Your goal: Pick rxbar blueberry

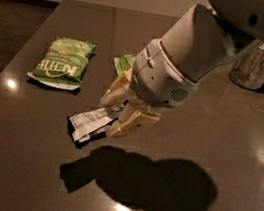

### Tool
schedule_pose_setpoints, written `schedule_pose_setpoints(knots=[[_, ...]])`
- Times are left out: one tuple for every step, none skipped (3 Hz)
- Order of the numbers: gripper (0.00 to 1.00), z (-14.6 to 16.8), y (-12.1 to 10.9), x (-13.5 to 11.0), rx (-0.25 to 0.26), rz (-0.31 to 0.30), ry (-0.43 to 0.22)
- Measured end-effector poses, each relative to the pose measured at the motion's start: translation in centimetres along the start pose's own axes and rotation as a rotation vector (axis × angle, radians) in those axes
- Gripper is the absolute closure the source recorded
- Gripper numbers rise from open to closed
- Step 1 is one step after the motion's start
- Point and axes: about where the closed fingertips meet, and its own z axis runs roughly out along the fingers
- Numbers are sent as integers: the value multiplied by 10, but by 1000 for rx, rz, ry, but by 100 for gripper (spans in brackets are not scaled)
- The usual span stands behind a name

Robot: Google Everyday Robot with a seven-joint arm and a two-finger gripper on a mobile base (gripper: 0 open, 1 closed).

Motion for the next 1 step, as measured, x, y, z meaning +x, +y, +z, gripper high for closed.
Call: schedule_pose_setpoints(knots=[[100,-1,-1,-1,3,-1,0]])
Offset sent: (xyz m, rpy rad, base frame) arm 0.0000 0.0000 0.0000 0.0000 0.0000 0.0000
